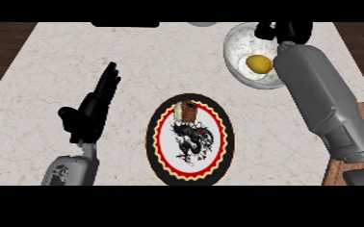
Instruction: Pick the lemon from the plate and place it in the bowl
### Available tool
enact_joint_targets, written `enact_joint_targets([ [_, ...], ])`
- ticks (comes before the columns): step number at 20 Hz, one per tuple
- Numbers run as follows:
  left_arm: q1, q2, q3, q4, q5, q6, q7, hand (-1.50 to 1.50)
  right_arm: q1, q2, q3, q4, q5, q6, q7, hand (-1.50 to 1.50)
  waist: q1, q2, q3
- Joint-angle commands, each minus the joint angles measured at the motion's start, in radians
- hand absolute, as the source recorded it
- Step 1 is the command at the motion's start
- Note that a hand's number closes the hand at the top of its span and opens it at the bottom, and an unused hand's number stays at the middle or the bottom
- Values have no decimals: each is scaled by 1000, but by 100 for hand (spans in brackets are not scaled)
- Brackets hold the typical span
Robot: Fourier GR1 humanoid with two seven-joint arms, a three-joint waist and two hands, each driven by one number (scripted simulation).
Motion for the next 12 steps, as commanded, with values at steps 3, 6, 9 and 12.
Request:
enact_joint_targets([
  [3, -44, 11, 14, -34, 15, -5, 76, 0, 90, 5, -124, 81, -171, 47, -249, -150, 5, 3, 1],
  [6, -11, 18, 40, 15, 27, -16, -10, 0, 90, -16, -148, 51, -211, 117, -339, -150, -8, -4, 0],
  [9, -14, 11, 35, 27, 22, -12, -5, 0, 82, 21, -199, 40, -266, 65, -424, -150, -6, -4, 0],
  [12, -5, -2, 16, 44, 4, -7, -32, 0, 65, 27, -243, 21, -289, -37, -489, -150, -4, -2, 0],
])
